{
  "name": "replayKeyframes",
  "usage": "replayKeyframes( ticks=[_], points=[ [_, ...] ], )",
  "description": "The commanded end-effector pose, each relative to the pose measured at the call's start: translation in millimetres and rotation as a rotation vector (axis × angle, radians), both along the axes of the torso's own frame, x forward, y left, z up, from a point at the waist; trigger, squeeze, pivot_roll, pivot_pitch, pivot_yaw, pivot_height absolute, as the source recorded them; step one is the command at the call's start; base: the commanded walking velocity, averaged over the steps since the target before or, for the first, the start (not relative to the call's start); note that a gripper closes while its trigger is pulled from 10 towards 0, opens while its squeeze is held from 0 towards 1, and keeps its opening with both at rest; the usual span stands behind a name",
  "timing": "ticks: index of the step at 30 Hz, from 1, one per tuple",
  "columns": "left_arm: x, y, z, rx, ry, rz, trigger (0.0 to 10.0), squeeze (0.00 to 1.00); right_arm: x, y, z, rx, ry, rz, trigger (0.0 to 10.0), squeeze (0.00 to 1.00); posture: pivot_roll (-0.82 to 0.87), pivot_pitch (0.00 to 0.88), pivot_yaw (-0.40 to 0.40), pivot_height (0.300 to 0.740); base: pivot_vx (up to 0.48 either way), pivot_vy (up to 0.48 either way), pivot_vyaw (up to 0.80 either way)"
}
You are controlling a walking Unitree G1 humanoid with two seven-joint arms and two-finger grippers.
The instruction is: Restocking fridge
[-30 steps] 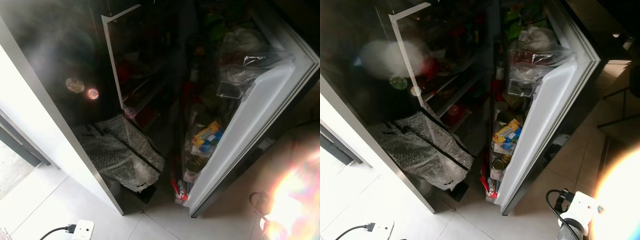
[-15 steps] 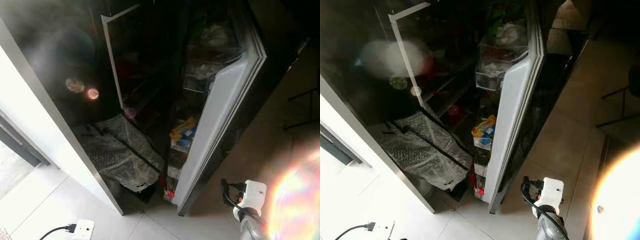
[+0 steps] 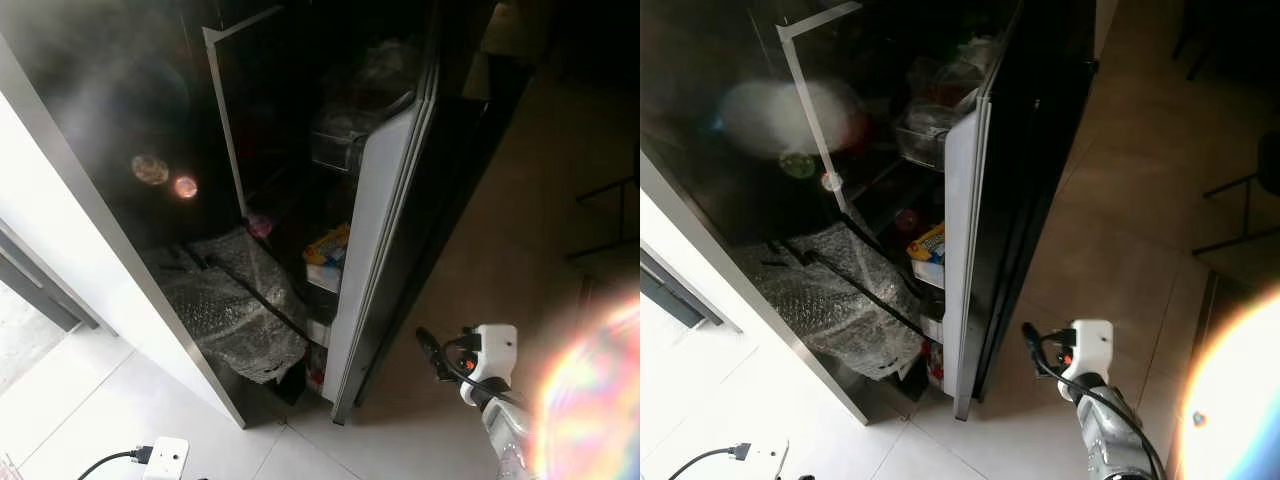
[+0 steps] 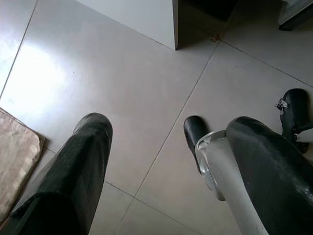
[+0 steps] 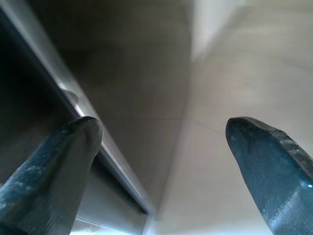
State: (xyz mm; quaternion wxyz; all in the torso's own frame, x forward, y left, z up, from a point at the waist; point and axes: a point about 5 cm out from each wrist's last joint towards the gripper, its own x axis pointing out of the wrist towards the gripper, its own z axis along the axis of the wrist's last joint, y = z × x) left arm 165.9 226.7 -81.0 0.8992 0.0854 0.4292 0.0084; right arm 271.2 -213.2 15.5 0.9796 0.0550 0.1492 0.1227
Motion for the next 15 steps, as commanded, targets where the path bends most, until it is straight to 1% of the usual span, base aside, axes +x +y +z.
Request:
replayKeyframes(
  ticks=[1,2,3,6,9,11,14,15],
  points=[
    [-5.0,-0.4,-3,0.003,0.026,0.001,10.0,0.00,6.4,1.4,11,0.007,-0.015,0.125,10.0,0.00,-0.01,0.128,-0.025,0.740,0.000,0.000,0.00],
    [-5.1,-0.5,-3,0.003,0.026,0.000,10.0,0.00,7.0,1.1,12,0.004,-0.014,0.140,10.0,0.00,-0.01,0.128,-0.025,0.740,0.000,0.000,0.00],
    [-5.0,-0.6,-3,0.004,0.026,0.000,10.0,0.00,8.9,-0.5,16,-0.019,-0.016,0.174,10.0,0.00,-0.01,0.127,-0.026,0.740,0.000,0.000,0.00],
    [-5.3,-0.6,-3,0.005,0.025,0.000,10.0,0.00,14.5,-4.8,23,-0.034,-0.028,0.204,10.0,0.00,-0.01,0.130,-0.026,0.740,0.000,0.000,0.00],
    [-6.3,-0.2,-3,0.005,0.027,0.002,10.0,0.00,17.8,-5.7,27,-0.040,-0.031,0.224,10.0,0.00,0.00,0.128,-0.023,0.740,0.000,0.000,0.00],
    [-7.4,0.4,-4,0.006,0.031,0.002,10.0,0.00,19.2,-4.0,28,-0.035,-0.031,0.242,10.0,0.00,0.00,0.127,-0.021,0.740,0.000,0.000,0.00],
    [-9.2,2.1,-4,0.010,0.038,0.001,10.0,0.00,21.3,5.1,31,-0.014,-0.031,0.314,10.0,0.00,0.00,0.126,-0.020,0.740,0.000,0.000,0.00],
    [-9.4,2.8,-4,0.012,0.039,0.001,10.0,0.00,21.9,10.4,33,0.008,-0.036,0.351,10.0,0.00,0.00,0.126,-0.020,0.740,0.000,0.000,0.00]
  ],
)
